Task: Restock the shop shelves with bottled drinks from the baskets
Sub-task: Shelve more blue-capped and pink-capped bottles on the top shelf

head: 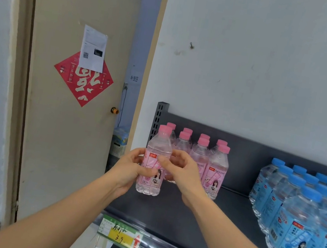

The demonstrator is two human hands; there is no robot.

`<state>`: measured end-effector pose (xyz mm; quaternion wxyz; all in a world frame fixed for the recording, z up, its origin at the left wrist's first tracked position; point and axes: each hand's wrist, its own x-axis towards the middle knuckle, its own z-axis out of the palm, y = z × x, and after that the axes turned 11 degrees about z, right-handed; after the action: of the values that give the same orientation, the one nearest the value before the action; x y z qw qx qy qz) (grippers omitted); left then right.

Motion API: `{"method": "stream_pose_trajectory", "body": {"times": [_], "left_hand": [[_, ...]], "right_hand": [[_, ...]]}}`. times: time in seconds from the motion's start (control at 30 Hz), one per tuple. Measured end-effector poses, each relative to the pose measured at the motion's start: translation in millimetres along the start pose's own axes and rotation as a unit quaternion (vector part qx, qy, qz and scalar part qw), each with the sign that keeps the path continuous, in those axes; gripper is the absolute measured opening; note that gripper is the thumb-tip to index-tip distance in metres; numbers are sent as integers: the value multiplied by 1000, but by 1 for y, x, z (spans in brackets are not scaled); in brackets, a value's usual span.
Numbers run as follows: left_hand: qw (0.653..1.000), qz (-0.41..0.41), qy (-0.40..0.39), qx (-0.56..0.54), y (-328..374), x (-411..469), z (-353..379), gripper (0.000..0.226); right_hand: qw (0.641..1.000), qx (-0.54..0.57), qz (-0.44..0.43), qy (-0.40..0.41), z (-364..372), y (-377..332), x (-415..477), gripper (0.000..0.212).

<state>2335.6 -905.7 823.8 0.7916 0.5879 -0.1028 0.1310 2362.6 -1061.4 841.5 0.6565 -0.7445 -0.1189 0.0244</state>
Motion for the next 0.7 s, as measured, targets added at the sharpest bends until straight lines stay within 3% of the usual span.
{"method": "stream_pose_trajectory", "body": {"times": [0.13, 0.27, 0.43, 0.7], "left_hand": [[999, 15, -14, 27, -2, -2, 13, 58], [986, 47, -42, 155, -4, 1, 21, 67], [957, 80, 7, 279, -8, 7, 9, 72], [929, 26, 35, 366, -23, 23, -13, 80]], "right_hand": [[1000, -2, 1, 13, -15, -2, -4, 39], [999, -5, -5, 51, -26, 0, -7, 36], [994, -47, 4, 103, -34, 8, -8, 35], [984, -84, 36, 150, -34, 24, 10, 48]]}}
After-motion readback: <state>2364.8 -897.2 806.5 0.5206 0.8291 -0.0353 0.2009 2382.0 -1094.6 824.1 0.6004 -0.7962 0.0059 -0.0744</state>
